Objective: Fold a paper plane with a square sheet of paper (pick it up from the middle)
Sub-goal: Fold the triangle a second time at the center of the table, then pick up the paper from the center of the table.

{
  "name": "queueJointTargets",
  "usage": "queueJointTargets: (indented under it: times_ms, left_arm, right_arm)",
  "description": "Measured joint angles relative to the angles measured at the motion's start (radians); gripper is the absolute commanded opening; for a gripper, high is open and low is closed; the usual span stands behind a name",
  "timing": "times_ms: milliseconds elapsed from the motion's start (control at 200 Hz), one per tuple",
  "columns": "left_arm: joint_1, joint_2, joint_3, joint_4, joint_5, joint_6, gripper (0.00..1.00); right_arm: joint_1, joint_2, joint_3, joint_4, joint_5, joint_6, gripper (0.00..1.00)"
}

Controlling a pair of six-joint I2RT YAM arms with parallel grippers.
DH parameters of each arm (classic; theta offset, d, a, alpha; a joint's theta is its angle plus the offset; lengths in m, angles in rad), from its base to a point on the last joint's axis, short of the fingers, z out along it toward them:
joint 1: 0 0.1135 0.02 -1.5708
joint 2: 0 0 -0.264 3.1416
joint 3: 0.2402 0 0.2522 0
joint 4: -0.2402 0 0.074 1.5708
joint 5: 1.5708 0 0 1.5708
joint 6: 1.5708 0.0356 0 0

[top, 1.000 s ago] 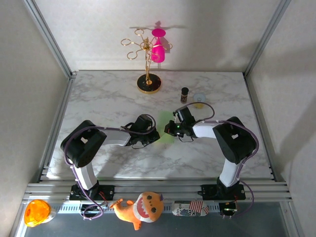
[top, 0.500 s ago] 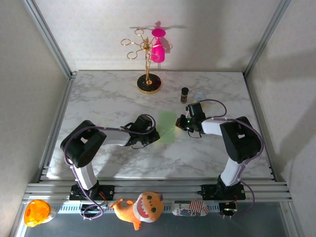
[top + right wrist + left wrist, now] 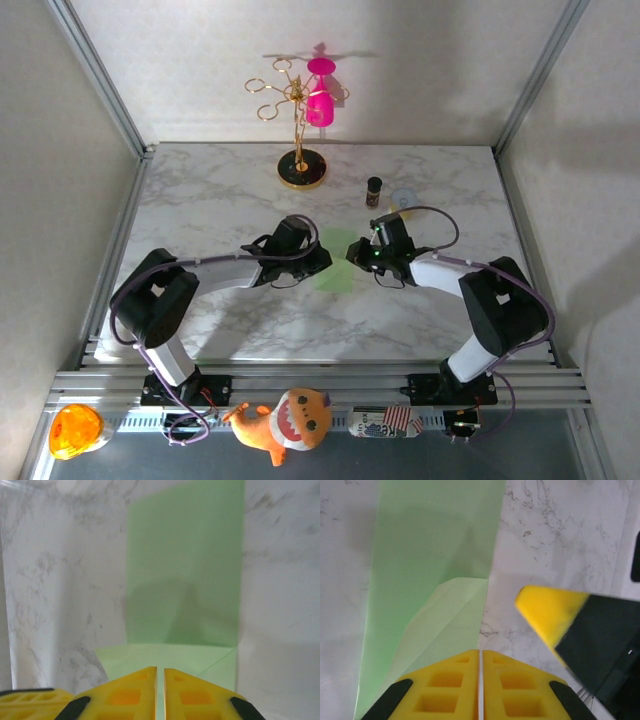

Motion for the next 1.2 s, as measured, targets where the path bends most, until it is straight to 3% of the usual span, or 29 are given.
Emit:
queueJointTargets:
  times_ms: [265,521,701,1197]
  left_arm:
    - [-0.008,0.074,0.037,-0.009,-0.031,0.000,0.08]
    - [-0.007,0.116,0.078,-0.011,-0.098,0.011,0.08]
    - [-0.007,0.148,0.083,-0.025,-0.137,0.028,0.02]
    - [-0.007,0.178,0.082,-0.038,-0.166,0.029,0.00]
  right_arm:
    - [0.017,0.045,0.000,0.019,-0.034,0.047,0.14]
    - [0.017,0.045,-0.019,0.025,-0.021,0.139,0.29]
    - [0.017,0.043,-0.026,0.024,-0.014,0.199,0.34]
    - [0.019,0.030,-0.023,-0.017,0.013,0.289,0.38]
